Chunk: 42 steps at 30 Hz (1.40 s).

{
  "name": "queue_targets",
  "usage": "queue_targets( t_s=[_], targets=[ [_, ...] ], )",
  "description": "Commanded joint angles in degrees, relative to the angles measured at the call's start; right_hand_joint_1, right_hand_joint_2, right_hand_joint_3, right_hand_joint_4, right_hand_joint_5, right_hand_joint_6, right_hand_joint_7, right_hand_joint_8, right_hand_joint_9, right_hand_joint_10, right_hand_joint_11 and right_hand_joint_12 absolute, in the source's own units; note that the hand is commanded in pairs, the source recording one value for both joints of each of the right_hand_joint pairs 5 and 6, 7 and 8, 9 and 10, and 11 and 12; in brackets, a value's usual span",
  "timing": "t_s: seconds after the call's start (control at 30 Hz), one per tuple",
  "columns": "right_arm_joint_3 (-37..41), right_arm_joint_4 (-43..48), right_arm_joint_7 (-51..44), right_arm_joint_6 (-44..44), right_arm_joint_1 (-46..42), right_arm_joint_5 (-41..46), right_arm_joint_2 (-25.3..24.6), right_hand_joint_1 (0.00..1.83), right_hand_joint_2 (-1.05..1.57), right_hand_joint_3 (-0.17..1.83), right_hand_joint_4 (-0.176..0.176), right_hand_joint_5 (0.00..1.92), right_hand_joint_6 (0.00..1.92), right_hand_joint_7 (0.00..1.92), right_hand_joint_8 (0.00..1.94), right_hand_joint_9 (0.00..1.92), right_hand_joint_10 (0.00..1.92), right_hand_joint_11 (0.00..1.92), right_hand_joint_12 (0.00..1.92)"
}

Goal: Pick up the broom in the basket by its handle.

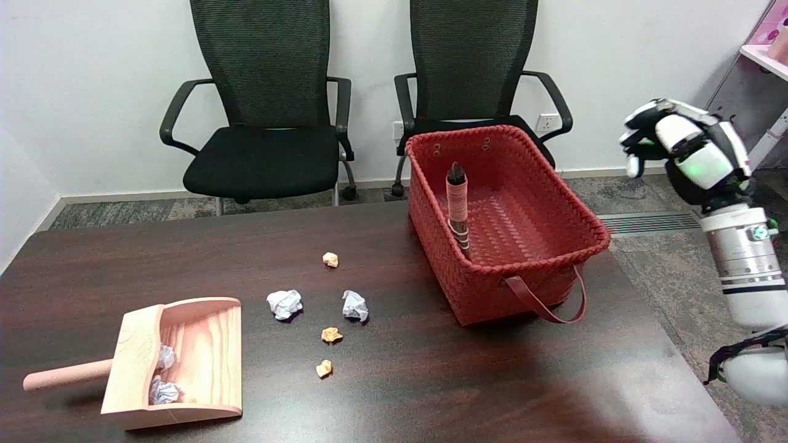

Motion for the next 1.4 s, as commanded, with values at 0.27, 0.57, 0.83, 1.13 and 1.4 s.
queue_targets(
  t_s=[0.27, 0.57, 0.83, 1.13, 1.4],
  targets=[
    [2.4, 2.1, 0.7, -3.1, 0.2, -9.4, -1.3, 0.76, 0.76, 1.16, -0.176, 0.85, 0.85, 0.85, 0.85, 0.97, 0.97, 1.39, 1.39],
    [4.1, -1.4, 0.6, -3.2, 0.7, -16.6, -1.3, 0.82, 0.46, 1.08, -0.176, 0.69, 0.69, 0.69, 0.69, 0.61, 0.61, 1.13, 1.13],
    [3.4, -8.4, -1.1, -12.8, 5.1, -24.5, -0.9, 0.9, 0.06, 0.97, -0.098, 0.28, 0.28, 0.28, 0.28, 0.27, 0.27, 0.5, 0.5],
    [-2.8, -9.4, -1.5, -18.7, 13.2, -26.0, -6.1, 0.91, -0.1, 0.9, -0.048, 0.09, 0.09, 0.09, 0.09, 0.18, 0.18, 0.29, 0.29],
    [-3.0, -13.6, 1.6, -29.6, 14.5, -25.5, -8.5, 0.91, -0.07, 0.73, -0.158, 0.05, 0.05, 0.05, 0.05, 0.2, 0.2, 0.25, 0.25]
  ],
)
